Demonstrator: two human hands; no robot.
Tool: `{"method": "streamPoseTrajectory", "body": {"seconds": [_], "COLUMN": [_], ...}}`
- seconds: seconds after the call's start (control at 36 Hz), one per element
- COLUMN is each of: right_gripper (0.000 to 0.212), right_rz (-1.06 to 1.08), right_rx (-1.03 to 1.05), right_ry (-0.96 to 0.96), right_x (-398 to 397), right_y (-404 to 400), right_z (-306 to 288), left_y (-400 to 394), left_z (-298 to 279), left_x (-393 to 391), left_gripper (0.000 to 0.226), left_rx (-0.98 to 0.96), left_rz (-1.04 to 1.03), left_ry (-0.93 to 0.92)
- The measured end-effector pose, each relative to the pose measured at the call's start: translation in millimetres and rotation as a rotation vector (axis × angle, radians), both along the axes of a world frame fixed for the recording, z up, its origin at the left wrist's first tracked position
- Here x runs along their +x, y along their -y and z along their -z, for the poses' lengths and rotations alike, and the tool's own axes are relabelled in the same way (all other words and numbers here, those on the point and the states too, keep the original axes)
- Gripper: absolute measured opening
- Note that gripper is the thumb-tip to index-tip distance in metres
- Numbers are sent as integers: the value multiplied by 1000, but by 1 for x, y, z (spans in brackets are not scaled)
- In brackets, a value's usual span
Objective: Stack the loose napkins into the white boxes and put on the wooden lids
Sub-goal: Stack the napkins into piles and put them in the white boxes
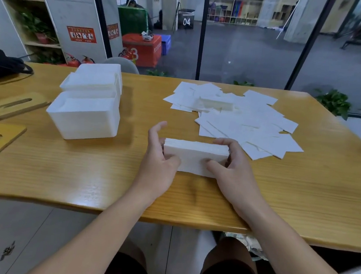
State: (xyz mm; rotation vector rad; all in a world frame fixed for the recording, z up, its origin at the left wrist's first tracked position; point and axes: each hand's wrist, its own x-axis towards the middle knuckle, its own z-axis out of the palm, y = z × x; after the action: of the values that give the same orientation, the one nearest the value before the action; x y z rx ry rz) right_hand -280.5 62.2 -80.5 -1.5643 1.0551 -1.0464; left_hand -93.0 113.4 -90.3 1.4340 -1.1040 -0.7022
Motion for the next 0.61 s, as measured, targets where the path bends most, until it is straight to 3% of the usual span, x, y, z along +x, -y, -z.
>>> {"method": "streamPoseTrajectory", "body": {"seconds": [0.17,0.28,0.42,0.53,0.61], "right_gripper": [28,23,33,45,42], "right_rz": [-116,-76,-72,-68,-137], "right_rx": [-89,-70,38,30,87], "right_ry": [-195,-131,-28,-172,-177], "right_x": [-17,-21,-19,-12,-2], "right_y": [8,13,11,13,12], "right_z": [-1,-7,-15,-21,-28], "left_y": [-4,-1,-5,-9,-14], "left_z": [-6,-5,-12,-17,-20], "left_x": [2,7,25,45,60], "left_gripper": [64,60,58,55,46], "left_rx": [82,27,32,55,88], "left_rz": [27,39,24,-16,-53], "left_ry": [62,28,37,41,40]}}
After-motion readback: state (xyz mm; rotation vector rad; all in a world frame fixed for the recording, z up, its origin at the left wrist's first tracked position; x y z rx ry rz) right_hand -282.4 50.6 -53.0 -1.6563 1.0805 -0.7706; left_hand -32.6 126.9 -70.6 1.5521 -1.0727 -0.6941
